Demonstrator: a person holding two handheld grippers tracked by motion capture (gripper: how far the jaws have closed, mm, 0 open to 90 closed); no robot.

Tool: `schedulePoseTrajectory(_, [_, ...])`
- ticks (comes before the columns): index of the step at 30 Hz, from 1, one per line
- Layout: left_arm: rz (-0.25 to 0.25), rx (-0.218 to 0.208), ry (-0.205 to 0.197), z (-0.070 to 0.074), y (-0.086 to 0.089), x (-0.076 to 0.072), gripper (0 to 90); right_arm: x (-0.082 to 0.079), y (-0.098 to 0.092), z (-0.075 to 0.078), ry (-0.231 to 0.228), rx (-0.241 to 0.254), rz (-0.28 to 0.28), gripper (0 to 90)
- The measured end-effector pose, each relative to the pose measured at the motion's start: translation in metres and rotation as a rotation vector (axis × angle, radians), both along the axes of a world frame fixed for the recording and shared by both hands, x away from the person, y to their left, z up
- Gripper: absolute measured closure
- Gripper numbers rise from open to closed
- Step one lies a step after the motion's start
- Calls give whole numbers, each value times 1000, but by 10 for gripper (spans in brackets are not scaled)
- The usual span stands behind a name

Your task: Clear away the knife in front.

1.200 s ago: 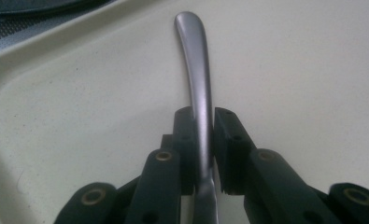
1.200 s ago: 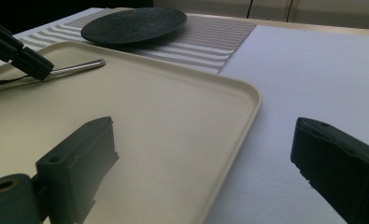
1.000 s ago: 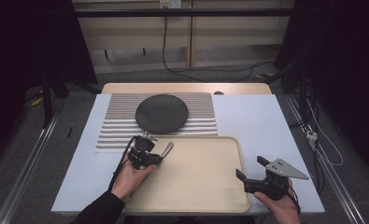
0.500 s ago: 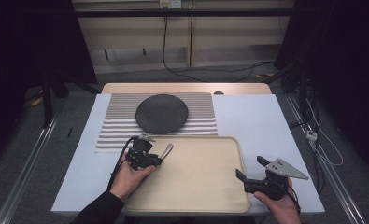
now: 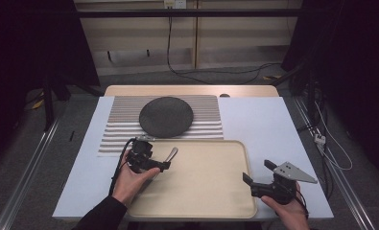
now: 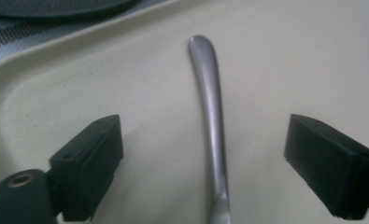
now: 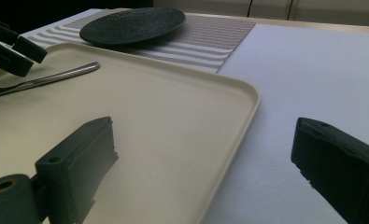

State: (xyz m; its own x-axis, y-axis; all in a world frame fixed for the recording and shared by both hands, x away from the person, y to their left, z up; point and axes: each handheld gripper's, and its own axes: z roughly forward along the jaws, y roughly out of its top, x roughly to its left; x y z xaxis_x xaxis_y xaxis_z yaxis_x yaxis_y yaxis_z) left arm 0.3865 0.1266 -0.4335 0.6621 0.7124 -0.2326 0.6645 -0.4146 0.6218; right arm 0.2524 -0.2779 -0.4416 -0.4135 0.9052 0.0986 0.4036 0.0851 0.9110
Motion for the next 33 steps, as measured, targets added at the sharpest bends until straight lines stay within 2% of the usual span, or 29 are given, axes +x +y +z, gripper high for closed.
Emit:
schedulePoseTrajectory(3, [2,-39,-64,9,3,-4,73,0,0,0,0,2,0,65])
schedulePoseTrajectory(5, [16,-75,-97,15,5,-7,132,0,-1,0,-1,2,-1,65])
schedulePoseTrajectory(7, [11,-75,-136,19,5,-10,218,0,-1,0,0,0,-1,65])
schedulePoseTrajectory(8, [3,-90,-144,19,5,-10,264,0,0,0,-2,2,-1,65])
schedulePoseTrajectory(10, [-29,-120,-126,19,5,-10,287,0,0,0,0,1,0,65])
schedulePoseTrajectory(11, [-40,-130,-128,18,4,-10,352,0,0,0,0,0,0,65])
schedulePoseTrajectory(12, [-54,-122,-142,18,2,-10,434,0,0,0,1,-1,-1,65])
schedulePoseTrajectory(13, [-71,-127,-146,17,1,-11,467,0,0,0,1,-1,0,65])
schedulePoseTrajectory(16, [-116,-87,-171,14,-5,-13,530,1,2,1,0,-4,1,65])
schedulePoseTrajectory(17, [-123,-78,-184,13,-6,-14,556,1,2,1,0,-6,1,65])
schedulePoseTrajectory(19, [-128,-56,-184,10,-9,-16,631,2,3,1,0,-9,2,65])
schedulePoseTrajectory(22, [-124,-56,-209,9,-11,-18,756,2,4,1,1,-18,4,66])
schedulePoseTrajectory(26, [-142,-72,-186,7,-14,-17,888,1,3,1,1,-15,-2,66])
schedulePoseTrajectory(28, [-157,-71,-177,5,-17,-16,900,1,3,1,2,-12,-4,66])
schedulePoseTrajectory(30, [-166,-46,-173,3,-21,-17,900,2,4,1,2,-14,2,67])
schedulePoseTrajectory(31, [-177,-49,-160,2,-23,-16,900,2,4,1,1,-15,3,67])
schedulePoseTrajectory(33, [-177,-34,-159,0,-26,-15,900,1,4,1,0,-13,3,67])
